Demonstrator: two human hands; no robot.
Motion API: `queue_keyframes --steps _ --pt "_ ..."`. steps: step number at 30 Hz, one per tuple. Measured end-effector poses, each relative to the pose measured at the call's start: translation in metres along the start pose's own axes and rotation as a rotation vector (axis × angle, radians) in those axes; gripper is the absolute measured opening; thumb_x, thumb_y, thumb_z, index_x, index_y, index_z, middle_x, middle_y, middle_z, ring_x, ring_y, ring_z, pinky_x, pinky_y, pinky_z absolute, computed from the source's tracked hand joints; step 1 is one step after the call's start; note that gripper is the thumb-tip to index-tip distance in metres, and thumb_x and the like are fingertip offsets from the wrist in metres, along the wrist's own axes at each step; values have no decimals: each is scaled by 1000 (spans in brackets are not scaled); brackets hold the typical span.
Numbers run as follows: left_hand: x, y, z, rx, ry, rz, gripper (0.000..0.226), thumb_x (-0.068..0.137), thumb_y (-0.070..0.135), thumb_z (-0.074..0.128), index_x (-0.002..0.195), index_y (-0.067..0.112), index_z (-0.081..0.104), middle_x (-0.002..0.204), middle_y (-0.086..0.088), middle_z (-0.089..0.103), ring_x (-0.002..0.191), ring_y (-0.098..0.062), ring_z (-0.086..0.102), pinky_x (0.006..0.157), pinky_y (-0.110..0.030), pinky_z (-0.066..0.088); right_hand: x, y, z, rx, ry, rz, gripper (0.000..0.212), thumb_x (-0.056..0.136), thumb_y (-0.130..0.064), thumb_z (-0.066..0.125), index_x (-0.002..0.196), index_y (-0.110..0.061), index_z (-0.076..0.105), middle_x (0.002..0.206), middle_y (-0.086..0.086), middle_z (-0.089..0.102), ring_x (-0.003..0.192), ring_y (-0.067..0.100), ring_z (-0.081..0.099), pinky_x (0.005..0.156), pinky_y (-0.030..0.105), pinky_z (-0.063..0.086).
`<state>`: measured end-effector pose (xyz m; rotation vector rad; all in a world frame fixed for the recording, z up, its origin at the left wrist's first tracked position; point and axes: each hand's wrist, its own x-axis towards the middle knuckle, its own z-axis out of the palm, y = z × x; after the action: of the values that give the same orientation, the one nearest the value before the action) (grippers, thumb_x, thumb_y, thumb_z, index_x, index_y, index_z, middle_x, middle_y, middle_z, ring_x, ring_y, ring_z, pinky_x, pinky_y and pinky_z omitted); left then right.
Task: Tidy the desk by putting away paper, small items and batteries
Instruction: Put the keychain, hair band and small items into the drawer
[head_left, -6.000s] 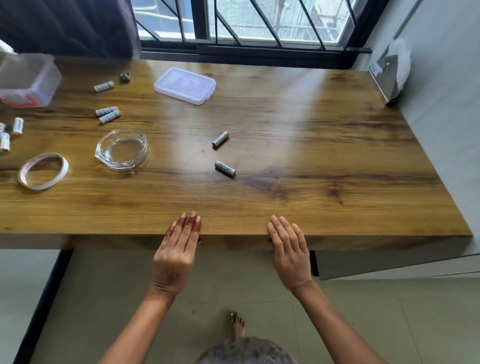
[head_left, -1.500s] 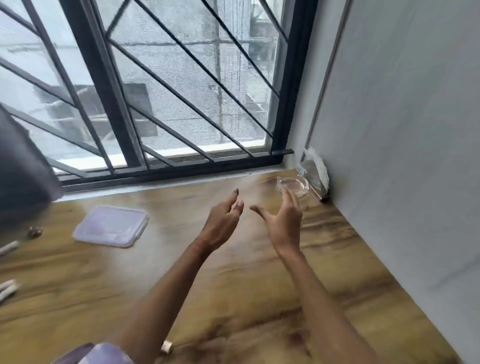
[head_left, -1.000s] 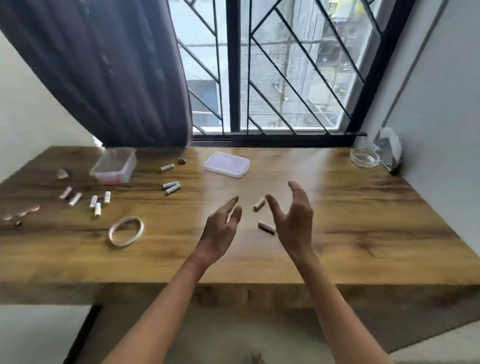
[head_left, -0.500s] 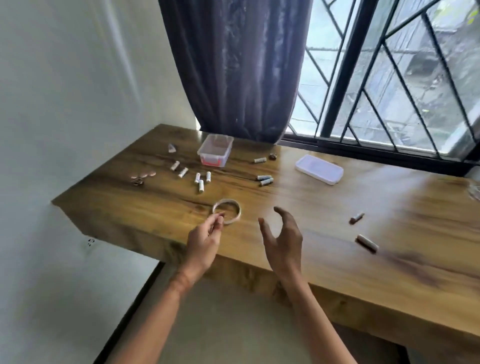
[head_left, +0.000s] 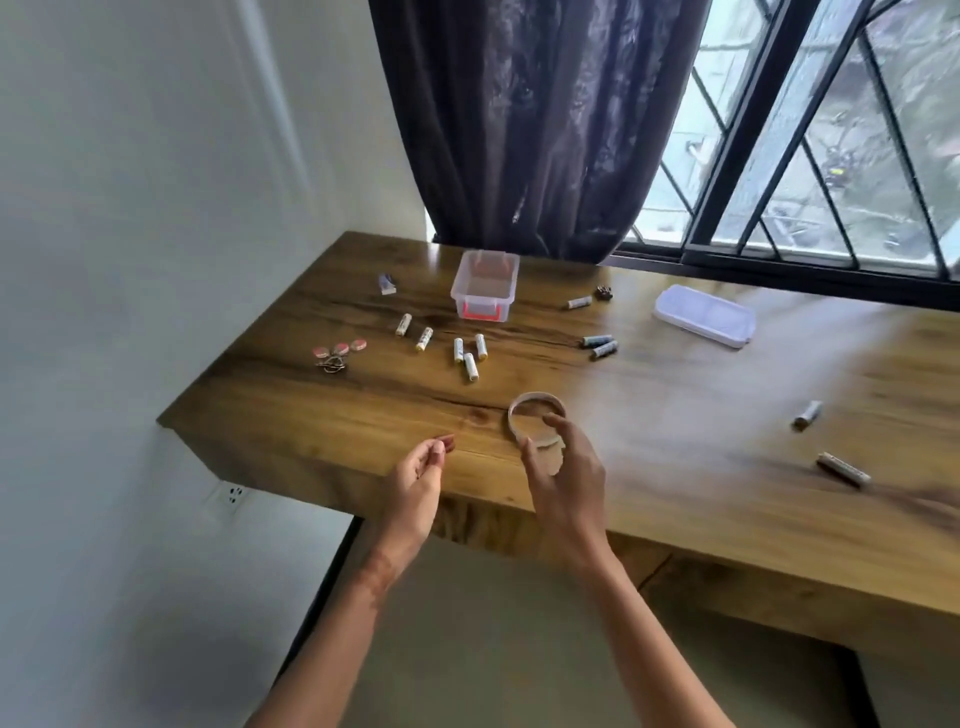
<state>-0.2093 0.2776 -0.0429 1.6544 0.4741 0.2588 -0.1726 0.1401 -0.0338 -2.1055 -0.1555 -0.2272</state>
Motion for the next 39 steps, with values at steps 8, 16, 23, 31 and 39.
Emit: queue_keyframes --steps 8,16,23,31,39 --pt "-1 -55 -45 -86 21 -90 28 96 22 45 81 14 67 79 -2 71 81 -17 66 77 -25 51 -49 -5 36 549 70 520 19 90 -29 58 95 -12 66 90 1 69 89 14 65 80 28 52" --pt "5 -140 -81 -784 7 -792 60 95 51 30 113 -2 53 128 -20 51 106 -31 56 102 -40 37 -86 54 99 1500 278 1367 64 96 -45 37 134 6 34 142 24 37 133 32 34 112 40 24" --pt "31 -168 -86 -1024 47 -892 95 84 72 26 137 -6 32 144 -23 37 132 -35 37 107 -45 30 -75 80 129 1625 431 1406 83 92 -60 27 139 9 24 147 24 27 138 34 25 113 42 19" --pt "58 -194 -83 -1041 89 -833 108 76 82 17 141 -4 25 149 -21 30 138 -33 28 114 -43 21 -75 112 154 1732 541 1371 96 85 -71 22 141 7 21 149 23 24 140 32 20 116 41 12" --pt "75 -193 -78 -1140 112 -756 111 74 84 15 144 -2 19 152 -19 21 140 -33 23 116 -46 15 -65 112 156 1765 556 1291 98 83 -73 27 143 4 17 152 20 17 142 29 14 117 39 9"
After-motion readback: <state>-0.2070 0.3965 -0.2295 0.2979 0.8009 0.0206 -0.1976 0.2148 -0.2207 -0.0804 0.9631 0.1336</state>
